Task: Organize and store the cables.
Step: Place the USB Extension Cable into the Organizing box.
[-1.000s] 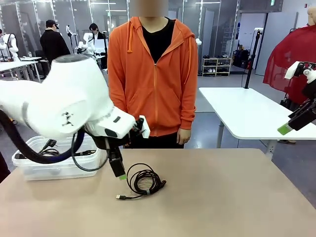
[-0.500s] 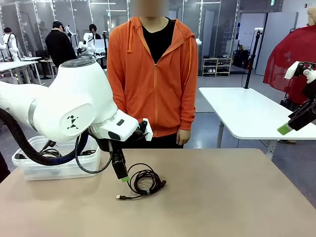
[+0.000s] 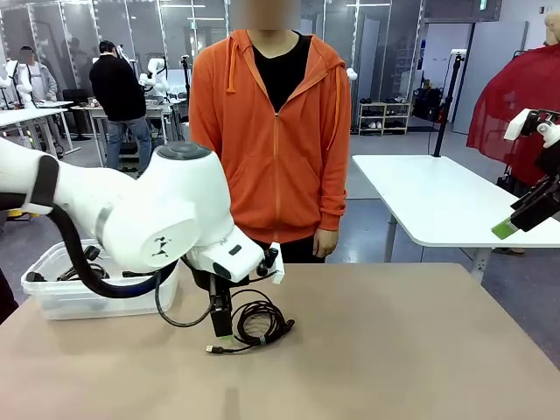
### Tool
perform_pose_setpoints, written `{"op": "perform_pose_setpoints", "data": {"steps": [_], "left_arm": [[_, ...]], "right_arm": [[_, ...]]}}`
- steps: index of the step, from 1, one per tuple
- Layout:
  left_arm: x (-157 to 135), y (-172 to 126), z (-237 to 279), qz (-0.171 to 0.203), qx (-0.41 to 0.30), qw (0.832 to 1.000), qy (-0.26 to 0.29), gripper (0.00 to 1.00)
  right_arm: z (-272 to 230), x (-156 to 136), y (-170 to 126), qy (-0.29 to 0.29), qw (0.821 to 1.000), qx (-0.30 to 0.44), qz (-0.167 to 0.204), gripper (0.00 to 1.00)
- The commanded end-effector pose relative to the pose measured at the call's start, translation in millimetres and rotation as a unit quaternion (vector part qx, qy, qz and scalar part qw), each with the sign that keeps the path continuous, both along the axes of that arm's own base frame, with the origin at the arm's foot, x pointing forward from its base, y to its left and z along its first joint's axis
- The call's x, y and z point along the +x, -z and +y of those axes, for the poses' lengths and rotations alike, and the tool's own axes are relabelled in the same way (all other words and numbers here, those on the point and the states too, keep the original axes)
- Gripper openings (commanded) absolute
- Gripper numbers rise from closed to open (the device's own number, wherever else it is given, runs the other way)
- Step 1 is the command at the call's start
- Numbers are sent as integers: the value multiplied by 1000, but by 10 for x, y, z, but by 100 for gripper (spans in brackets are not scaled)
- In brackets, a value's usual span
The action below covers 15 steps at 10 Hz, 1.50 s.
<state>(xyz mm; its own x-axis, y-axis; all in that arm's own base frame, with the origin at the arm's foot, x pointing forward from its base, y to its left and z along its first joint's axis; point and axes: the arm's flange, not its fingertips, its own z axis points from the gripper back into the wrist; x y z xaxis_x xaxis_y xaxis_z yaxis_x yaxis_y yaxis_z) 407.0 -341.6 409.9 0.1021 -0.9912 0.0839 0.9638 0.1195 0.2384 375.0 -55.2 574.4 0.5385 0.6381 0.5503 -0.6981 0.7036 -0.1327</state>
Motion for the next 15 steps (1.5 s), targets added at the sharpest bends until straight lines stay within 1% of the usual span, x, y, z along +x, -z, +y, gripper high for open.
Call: {"op": "perform_pose_setpoints", "data": {"steps": [1, 2, 3, 4, 5, 6, 8, 10, 13, 15], "left_arm": [[237, 150, -200, -19, -25, 1000, -1, 100], [355, 293, -295, -24, -31, 999, 4, 100], [460, 397, -357, -28, -28, 999, -8, 100], [561, 424, -472, -21, -44, 999, -19, 100], [614, 496, -546, -25, -39, 998, -34, 100], [665, 597, -573, -20, -46, 998, -40, 100], [711, 729, -610, -5, -57, 997, -49, 100], [748, 852, -644, 27, -50, 997, -56, 100], [767, 935, -659, 37, -53, 996, -59, 100], [773, 984, -660, 59, -46, 994, -75, 100]], "right_arm": [[2, 28, -22, 4, 1000, 0, 1, 100], [2, 28, -22, 4, 1000, 0, 1, 100], [2, 28, -22, 4, 1000, 0, 1, 100], [2, 28, -22, 4, 1000, 0, 1, 100], [2, 28, -22, 4, 1000, 0, 1, 100], [2, 28, -22, 4, 1000, 0, 1, 100], [2, 28, -22, 4, 1000, 0, 1, 100], [2, 28, -22, 4, 1000, 0, 1, 100], [2, 28, -22, 4, 1000, 0, 1, 100], [2, 28, -22, 4, 1000, 0, 1, 100]]}}
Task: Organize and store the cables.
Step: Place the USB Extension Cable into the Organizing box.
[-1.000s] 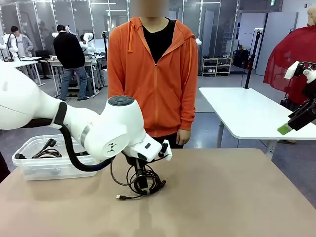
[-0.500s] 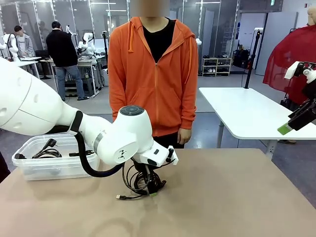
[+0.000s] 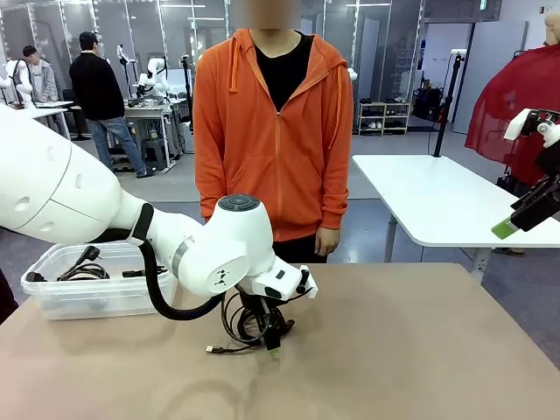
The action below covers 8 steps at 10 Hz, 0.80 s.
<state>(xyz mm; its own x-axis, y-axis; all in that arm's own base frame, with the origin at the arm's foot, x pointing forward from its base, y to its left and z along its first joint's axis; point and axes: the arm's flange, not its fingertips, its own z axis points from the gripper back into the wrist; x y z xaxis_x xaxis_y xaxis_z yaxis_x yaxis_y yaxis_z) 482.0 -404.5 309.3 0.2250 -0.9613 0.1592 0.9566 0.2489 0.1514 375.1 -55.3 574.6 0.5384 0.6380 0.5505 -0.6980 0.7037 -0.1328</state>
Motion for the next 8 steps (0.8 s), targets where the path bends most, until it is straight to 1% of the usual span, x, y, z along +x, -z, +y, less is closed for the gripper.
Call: {"op": "perform_pose_setpoints", "data": {"steps": [1, 3, 4, 6, 8], "left_arm": [[13, -25, -22, 29, -1, 999, -20, 100], [5, -16, -9, 38, 1, 999, -24, 82], [10, -17, -21, 39, 1, 999, -23, 46], [19, -21, -32, 43, 4, 999, -24, 0], [10, -19, -3, 50, 5, 998, -29, 0]], "right_arm": [[3, 26, -20, 4, 1000, 0, 2, 100], [3, 26, -20, 4, 1000, 0, 2, 100], [3, 26, -20, 4, 1000, 0, 2, 100], [3, 26, -20, 4, 1000, 0, 2, 100], [3, 26, -20, 4, 1000, 0, 2, 100]]}}
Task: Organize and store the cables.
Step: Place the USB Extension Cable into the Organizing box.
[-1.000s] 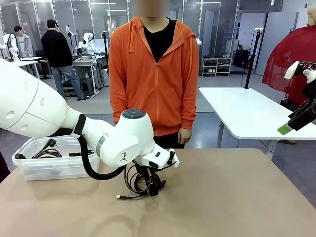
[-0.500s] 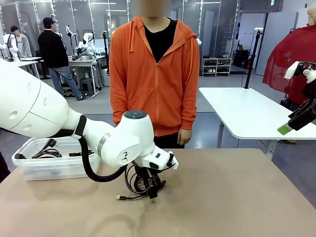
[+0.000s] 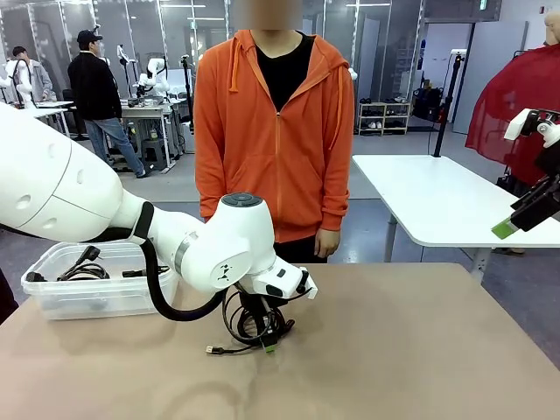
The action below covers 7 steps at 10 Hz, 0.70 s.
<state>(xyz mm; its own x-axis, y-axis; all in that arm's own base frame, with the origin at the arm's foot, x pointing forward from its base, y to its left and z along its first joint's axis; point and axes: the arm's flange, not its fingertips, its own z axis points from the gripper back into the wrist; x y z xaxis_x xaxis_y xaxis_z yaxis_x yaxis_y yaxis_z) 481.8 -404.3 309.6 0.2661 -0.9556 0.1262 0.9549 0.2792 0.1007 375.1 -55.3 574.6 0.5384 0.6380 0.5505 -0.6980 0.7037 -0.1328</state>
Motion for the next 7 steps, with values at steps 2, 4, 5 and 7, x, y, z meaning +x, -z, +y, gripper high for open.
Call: {"op": "perform_pose_setpoints", "data": {"steps": [2, 4, 5, 7], "left_arm": [[4, -86, -38, 35, -8, 999, -13, 0], [-50, -231, 13, 45, -10, 999, -3, 0], [-119, -375, 56, 55, -3, 998, 14, 0], [-341, -821, 157, 38, 15, 997, 60, 0]], "right_arm": [[3, 26, -20, 4, 1000, 0, 2, 100], [3, 26, -20, 4, 1000, 0, 2, 100], [3, 26, -20, 4, 1000, 0, 2, 100], [3, 26, -20, 4, 1000, 0, 2, 100]]}}
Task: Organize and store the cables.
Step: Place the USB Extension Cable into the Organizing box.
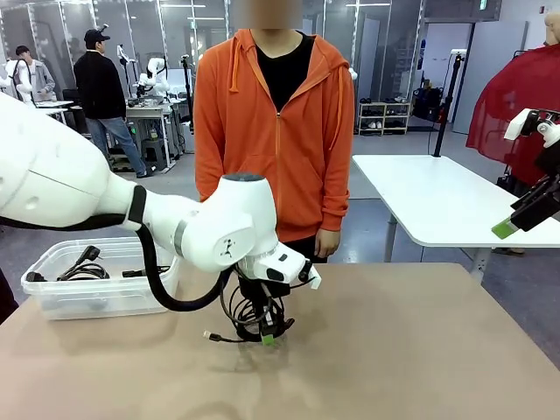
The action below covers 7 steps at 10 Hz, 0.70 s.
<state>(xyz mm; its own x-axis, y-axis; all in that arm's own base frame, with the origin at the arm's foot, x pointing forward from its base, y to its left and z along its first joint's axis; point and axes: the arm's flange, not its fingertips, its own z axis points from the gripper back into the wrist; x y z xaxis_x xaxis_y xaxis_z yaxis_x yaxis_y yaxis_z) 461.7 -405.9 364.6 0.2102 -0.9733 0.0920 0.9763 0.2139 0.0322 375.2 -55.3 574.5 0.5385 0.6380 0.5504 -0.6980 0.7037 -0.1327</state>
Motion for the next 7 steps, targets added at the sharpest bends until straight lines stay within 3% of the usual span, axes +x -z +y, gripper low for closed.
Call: {"op": "perform_pose_setpoints", "data": {"steps": [1, 4, 7], "left_arm": [[-238, -497, 213, -1, 15, 998, 53, 0], [-502, -1009, 352, -23, 77, 990, 112, 0], [-580, -1105, 485, -40, 60, 988, 139, 0]], "right_arm": [[3, 26, -21, 4, 1000, 0, 1, 100], [3, 26, -21, 4, 1000, 0, 1, 100], [3, 26, -21, 4, 1000, 0, 1, 100]]}}
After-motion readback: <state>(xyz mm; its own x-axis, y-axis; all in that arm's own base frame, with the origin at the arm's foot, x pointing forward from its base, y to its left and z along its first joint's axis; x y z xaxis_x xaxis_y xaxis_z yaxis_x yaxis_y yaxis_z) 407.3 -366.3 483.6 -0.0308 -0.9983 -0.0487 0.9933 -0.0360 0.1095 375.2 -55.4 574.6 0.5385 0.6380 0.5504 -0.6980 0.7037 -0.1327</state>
